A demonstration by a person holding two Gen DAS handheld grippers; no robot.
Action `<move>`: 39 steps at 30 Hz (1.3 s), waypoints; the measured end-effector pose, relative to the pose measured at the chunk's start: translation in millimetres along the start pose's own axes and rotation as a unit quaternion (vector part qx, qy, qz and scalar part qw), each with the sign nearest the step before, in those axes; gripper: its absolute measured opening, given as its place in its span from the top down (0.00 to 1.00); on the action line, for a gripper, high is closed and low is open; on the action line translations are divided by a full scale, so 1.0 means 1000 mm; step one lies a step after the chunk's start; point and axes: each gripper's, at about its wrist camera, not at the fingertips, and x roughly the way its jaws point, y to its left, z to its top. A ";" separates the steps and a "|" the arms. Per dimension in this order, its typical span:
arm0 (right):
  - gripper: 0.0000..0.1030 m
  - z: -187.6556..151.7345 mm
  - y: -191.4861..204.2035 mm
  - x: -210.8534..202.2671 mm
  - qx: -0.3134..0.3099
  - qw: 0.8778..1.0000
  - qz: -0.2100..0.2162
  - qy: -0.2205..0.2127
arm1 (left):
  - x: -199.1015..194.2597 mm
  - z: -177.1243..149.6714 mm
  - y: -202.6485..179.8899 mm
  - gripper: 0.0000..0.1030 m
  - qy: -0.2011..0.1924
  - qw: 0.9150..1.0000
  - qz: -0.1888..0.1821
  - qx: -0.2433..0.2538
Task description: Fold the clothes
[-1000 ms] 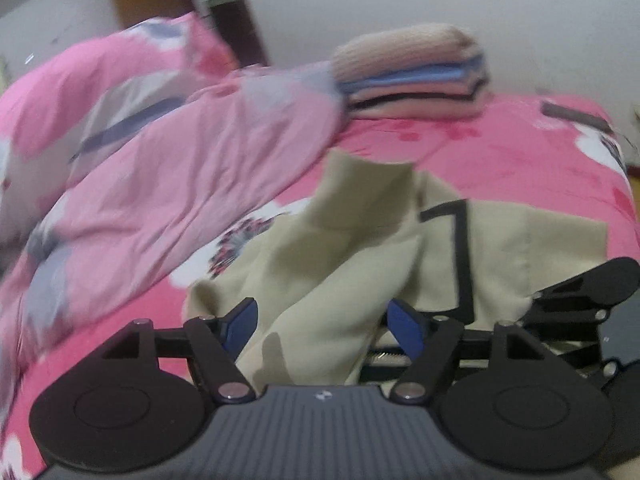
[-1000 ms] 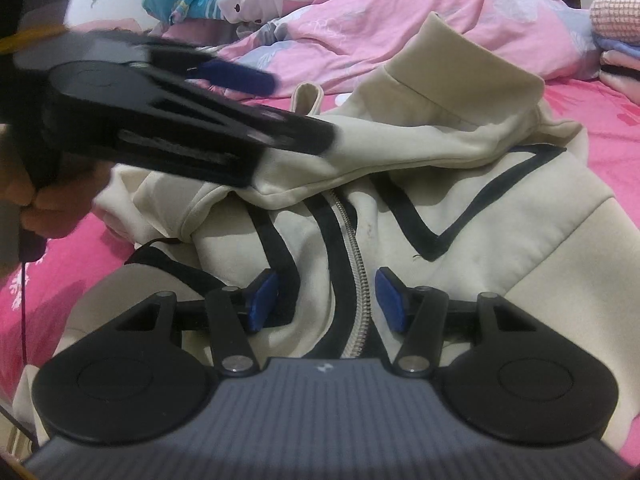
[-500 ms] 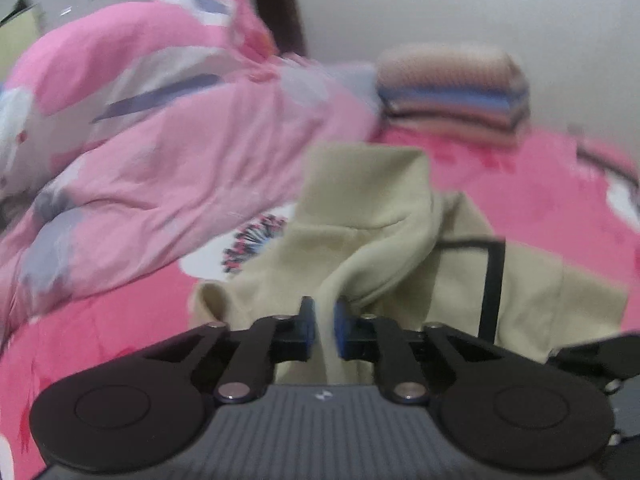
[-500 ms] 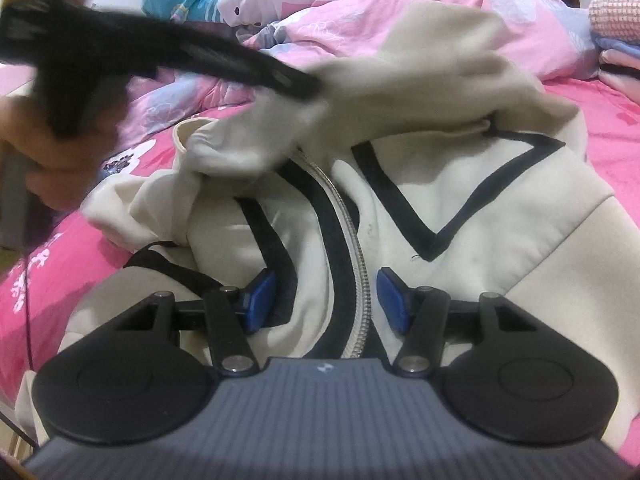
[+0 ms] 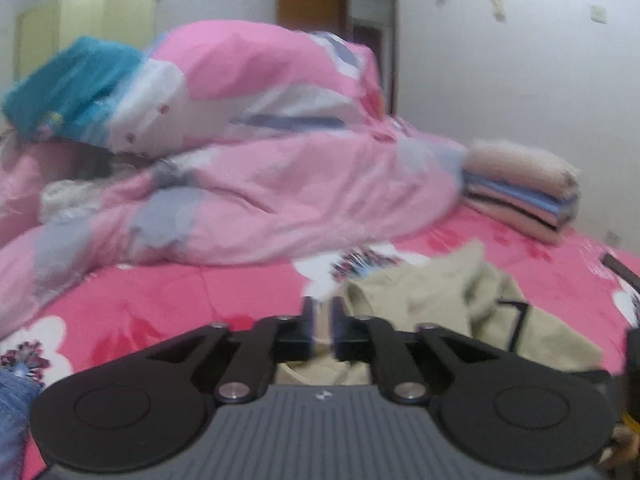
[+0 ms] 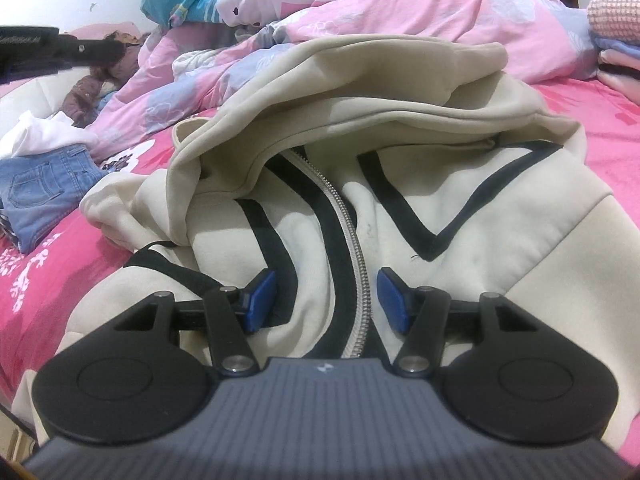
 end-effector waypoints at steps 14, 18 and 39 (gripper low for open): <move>0.45 0.000 -0.001 -0.001 0.005 1.000 0.006 -0.002 | 0.160 0.009 -0.083 0.89 0.103 0.994 0.001 0.020; 0.45 0.000 -0.002 -0.002 0.007 1.000 0.007 -0.003 | 0.156 0.006 -0.055 0.94 0.109 0.993 0.024 -0.031; 0.40 -0.002 -0.001 -0.004 0.005 1.000 0.008 -0.003 | -0.097 -0.064 0.117 0.94 -0.030 0.910 0.410 -0.055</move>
